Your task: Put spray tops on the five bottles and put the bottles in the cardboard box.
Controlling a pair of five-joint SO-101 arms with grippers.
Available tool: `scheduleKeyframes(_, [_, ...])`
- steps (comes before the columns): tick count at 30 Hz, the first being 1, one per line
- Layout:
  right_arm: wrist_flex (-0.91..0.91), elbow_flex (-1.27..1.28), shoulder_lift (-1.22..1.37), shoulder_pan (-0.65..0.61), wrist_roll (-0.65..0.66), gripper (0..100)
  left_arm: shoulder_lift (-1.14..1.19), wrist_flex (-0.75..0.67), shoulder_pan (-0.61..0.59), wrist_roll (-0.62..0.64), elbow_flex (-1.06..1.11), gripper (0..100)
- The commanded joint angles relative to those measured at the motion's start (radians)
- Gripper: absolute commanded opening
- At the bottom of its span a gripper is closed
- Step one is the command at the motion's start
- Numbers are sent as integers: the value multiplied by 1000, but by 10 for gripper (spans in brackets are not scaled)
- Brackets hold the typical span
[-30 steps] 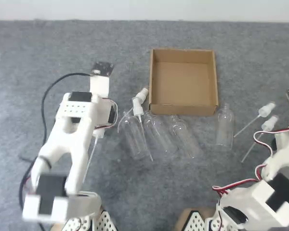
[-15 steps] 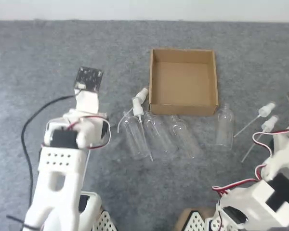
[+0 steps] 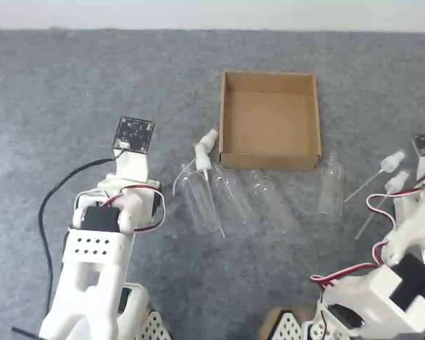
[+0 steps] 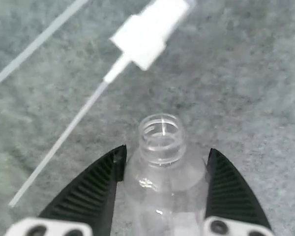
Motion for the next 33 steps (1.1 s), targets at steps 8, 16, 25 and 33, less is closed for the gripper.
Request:
scheduleKeyframes(8, [110,-34,-54,-88,77,210,-44,-52,-5,-5,7,12])
scheduleKeyframes(16, [125,-89,-54,-81,118,210,-38,-52,-5,-6,8,12])
scheduleKeyframes(25, [168,-172,-45,-81,153,230,-38,-52,-5,-6,10,12])
scheduleKeyframes(33, [165,-123,-44,-81,199,290,-43,-54,-5,-6,19,12])
